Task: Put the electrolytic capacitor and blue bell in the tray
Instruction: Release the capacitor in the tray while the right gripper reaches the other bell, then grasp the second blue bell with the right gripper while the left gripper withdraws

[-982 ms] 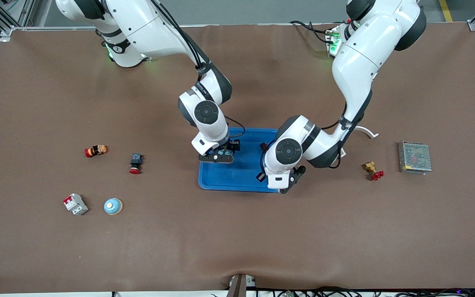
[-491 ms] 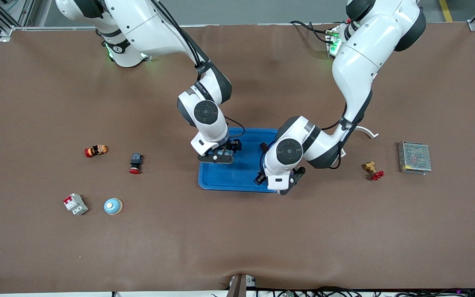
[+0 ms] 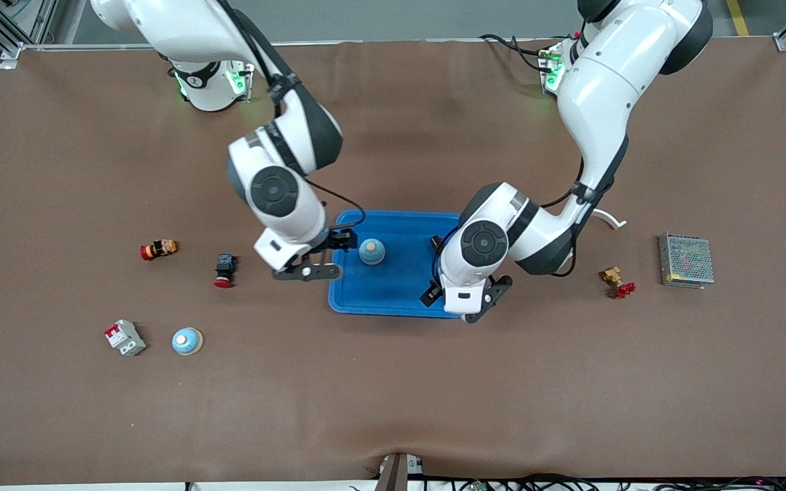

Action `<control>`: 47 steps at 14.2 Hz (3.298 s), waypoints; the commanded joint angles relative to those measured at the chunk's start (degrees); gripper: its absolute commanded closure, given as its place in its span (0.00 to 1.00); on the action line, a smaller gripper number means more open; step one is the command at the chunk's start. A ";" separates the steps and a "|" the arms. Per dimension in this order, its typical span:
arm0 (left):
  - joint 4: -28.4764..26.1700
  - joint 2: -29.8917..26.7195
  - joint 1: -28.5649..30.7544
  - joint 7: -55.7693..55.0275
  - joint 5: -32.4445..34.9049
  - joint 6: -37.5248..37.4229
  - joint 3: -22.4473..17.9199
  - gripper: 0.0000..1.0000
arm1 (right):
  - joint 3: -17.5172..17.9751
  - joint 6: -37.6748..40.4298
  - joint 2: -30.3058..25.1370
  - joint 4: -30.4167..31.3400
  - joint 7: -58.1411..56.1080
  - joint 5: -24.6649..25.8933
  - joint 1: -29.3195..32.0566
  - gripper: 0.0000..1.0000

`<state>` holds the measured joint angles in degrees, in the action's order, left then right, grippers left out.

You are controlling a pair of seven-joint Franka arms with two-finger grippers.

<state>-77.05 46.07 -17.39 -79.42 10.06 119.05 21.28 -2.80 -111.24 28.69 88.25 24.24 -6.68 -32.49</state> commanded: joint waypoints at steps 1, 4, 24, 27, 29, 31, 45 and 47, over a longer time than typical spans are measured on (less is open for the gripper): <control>-0.65 -4.32 0.33 4.51 0.23 -3.72 -0.62 0.00 | 0.86 4.88 0.58 -4.83 -8.03 0.44 4.52 0.00; -0.91 -8.35 3.23 11.44 0.40 -6.10 -0.53 0.00 | 0.86 6.03 0.67 -7.04 -18.66 0.79 9.62 0.00; -1.35 -22.87 21.60 53.11 0.40 -24.56 -0.53 0.00 | 0.95 -13.56 12.09 -7.04 -69.92 6.86 27.38 0.00; -1.35 -24.54 23.27 56.47 0.23 -25.70 -0.53 0.00 | 1.04 -16.72 13.76 -6.87 -73.44 6.77 28.00 0.00; -1.26 -25.77 23.36 56.56 0.23 -26.41 -0.62 0.00 | 1.04 -17.17 14.46 -6.87 -74.77 6.77 28.09 0.00; -1.18 -26.47 23.45 56.56 0.23 -27.19 -0.62 0.00 | 1.13 -17.34 14.90 -6.87 -75.47 6.86 28.09 0.00; -1.00 -31.83 25.38 57.88 -1.53 -32.03 -0.36 0.00 | 1.39 -22.35 16.75 -2.56 -83.56 3.17 28.79 0.00; -1.00 -33.15 25.65 57.97 -1.53 -32.12 -0.62 0.00 | 1.39 -22.35 17.02 -2.47 -83.74 2.81 28.79 0.00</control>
<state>-76.96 15.21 7.66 -22.44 9.64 87.77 20.79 -2.54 -132.85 45.56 85.41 -57.77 -2.63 -4.87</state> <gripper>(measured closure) 0.000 0.000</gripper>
